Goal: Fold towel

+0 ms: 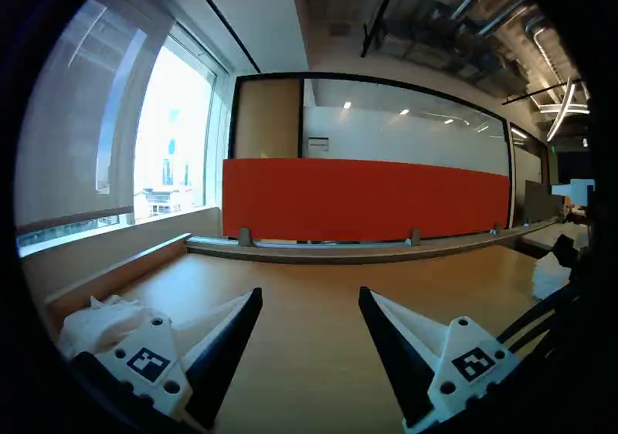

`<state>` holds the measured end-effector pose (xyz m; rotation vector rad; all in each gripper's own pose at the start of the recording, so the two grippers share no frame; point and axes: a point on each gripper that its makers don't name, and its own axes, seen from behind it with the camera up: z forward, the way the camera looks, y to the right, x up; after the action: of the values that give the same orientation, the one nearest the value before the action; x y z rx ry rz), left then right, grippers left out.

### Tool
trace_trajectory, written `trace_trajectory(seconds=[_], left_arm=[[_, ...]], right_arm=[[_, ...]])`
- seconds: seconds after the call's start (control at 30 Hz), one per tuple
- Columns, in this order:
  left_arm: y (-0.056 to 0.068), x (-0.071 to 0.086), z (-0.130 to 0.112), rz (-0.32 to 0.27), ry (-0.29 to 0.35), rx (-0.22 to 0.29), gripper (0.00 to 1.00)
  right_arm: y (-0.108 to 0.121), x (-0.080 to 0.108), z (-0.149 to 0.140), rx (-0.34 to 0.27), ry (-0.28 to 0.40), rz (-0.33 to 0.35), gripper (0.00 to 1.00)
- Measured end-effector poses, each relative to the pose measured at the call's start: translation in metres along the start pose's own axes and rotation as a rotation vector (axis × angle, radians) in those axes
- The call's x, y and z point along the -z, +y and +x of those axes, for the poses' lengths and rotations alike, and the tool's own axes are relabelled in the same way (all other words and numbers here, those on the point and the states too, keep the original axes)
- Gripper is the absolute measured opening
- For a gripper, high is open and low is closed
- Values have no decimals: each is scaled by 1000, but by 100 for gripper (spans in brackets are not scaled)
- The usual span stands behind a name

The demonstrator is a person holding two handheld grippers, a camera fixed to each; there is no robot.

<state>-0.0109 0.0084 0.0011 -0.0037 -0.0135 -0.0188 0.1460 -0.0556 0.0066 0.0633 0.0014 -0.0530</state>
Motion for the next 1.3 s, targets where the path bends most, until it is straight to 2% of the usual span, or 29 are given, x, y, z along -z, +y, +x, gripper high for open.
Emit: trace_trajectory(seconds=[0.3,0.7,0.9,1.3], left_arm=[[-13,-4,-29,11,30,-12,92],[-16,-2,-47,12,50,-8,93],[-22,-2,-57,20,45,-15,93],[-21,-4,-57,17,48,-22,93]], right_arm=[[-12,-6,-16,28,16,10,100],[-14,-11,-29,44,20,19,100],[-13,-11,-35,41,12,14,100],[-21,-12,-37,45,5,24,100]])
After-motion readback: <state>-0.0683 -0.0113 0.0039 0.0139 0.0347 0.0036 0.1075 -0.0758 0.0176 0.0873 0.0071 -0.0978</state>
